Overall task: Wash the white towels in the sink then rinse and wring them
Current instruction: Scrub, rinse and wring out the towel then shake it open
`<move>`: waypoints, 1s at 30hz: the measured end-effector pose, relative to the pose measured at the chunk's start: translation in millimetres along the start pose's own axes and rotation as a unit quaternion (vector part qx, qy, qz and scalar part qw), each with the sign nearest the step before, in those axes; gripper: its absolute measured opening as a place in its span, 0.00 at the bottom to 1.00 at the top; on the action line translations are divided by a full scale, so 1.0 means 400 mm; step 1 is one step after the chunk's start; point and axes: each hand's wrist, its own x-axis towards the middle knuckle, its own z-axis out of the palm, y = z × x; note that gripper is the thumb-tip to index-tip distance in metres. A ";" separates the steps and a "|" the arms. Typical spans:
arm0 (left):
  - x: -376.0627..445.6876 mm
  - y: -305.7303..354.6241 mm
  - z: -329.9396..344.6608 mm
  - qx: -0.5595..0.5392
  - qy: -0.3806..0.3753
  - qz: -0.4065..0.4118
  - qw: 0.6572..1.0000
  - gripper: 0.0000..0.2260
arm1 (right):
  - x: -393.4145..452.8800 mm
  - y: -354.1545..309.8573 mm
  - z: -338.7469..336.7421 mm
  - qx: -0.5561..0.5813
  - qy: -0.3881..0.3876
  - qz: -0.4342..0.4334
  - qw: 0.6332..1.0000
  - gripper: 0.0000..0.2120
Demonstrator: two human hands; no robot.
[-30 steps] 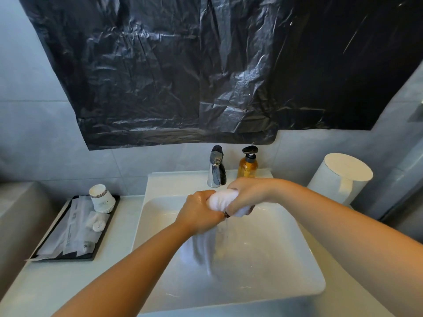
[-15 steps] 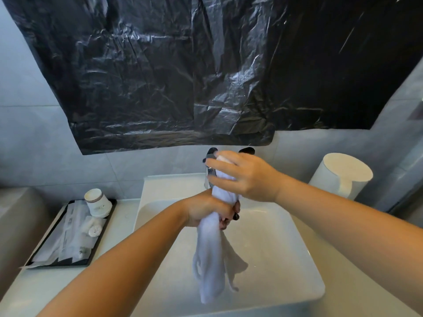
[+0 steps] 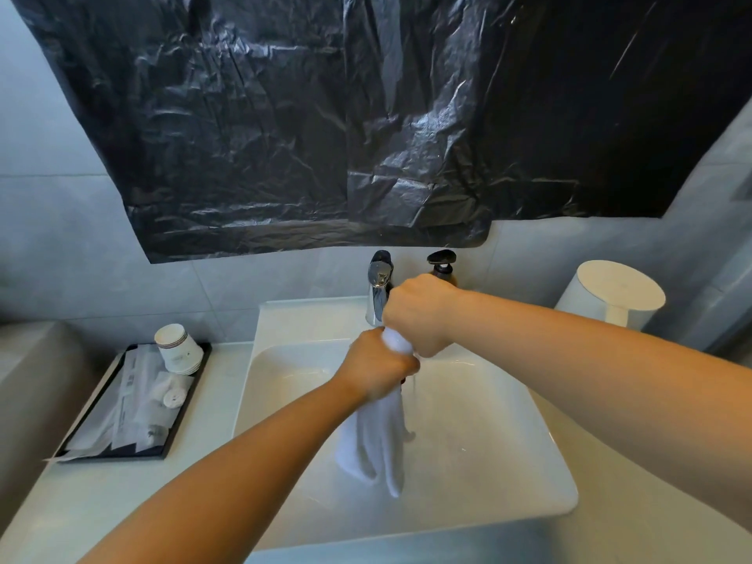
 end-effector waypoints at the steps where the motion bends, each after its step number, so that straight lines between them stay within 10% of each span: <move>1: 0.001 -0.005 0.006 0.017 0.009 0.000 1.000 0.09 | 0.003 -0.004 -0.002 0.000 -0.006 0.003 1.000 0.06; 15: -0.008 -0.053 0.059 0.181 0.019 -0.023 0.983 0.13 | 0.048 -0.065 0.054 0.104 -0.156 0.062 0.980 0.10; 20: -0.007 -0.048 0.028 0.098 0.077 -0.039 0.991 0.08 | 0.028 -0.047 0.093 0.192 0.002 0.102 0.976 0.09; 26: -0.021 -0.010 -0.039 -0.266 0.194 -0.109 0.938 0.16 | -0.082 -0.111 0.163 0.553 0.317 0.239 0.732 0.40; 30: 0.000 0.028 -0.071 -0.422 0.244 -0.171 0.856 0.14 | -0.115 -0.267 0.172 0.581 0.265 0.213 0.740 0.47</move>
